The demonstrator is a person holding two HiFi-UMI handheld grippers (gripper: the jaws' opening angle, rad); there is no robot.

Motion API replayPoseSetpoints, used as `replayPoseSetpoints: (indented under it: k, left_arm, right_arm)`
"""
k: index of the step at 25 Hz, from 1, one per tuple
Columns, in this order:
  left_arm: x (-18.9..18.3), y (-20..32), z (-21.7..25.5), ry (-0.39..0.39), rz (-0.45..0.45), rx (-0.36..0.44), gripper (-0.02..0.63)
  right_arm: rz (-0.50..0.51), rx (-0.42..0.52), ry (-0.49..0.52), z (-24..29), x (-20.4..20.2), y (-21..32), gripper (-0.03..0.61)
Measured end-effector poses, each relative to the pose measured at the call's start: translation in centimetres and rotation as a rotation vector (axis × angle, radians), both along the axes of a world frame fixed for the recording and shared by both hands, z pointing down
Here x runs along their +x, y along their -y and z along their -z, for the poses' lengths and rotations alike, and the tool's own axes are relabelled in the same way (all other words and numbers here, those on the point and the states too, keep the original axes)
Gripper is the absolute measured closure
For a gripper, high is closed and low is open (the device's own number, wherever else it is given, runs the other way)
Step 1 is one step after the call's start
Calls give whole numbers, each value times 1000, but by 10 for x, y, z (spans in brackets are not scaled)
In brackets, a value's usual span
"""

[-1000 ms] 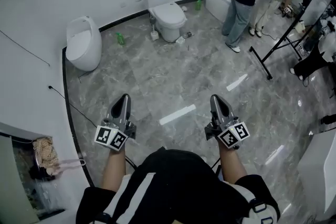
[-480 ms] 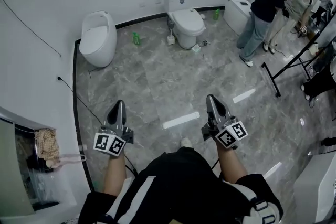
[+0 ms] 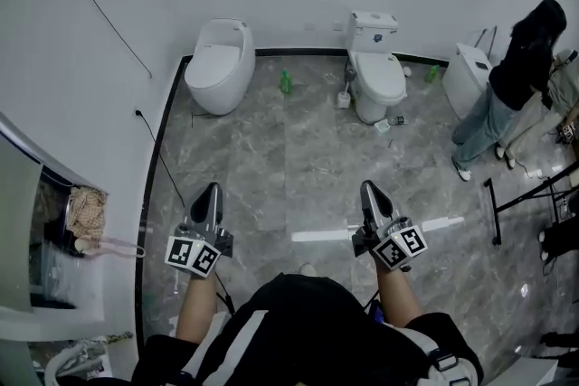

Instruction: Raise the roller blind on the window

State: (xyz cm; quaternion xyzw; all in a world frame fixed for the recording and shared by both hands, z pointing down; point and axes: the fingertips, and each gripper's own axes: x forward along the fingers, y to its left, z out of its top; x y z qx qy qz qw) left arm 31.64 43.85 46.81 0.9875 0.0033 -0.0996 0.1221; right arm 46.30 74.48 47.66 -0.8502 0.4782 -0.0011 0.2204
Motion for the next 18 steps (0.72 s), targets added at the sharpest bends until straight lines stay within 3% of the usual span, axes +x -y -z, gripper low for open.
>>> replayPoseSetpoints:
  k: [10, 18]
  left_arm:
    - [13, -2, -4, 29, 200, -17, 612]
    - [-18, 29, -2, 44, 323, -5, 612]
  right_arm:
    - [169, -7, 25, -11, 61, 23, 577]
    - [297, 5, 59, -25, 69, 84, 577]
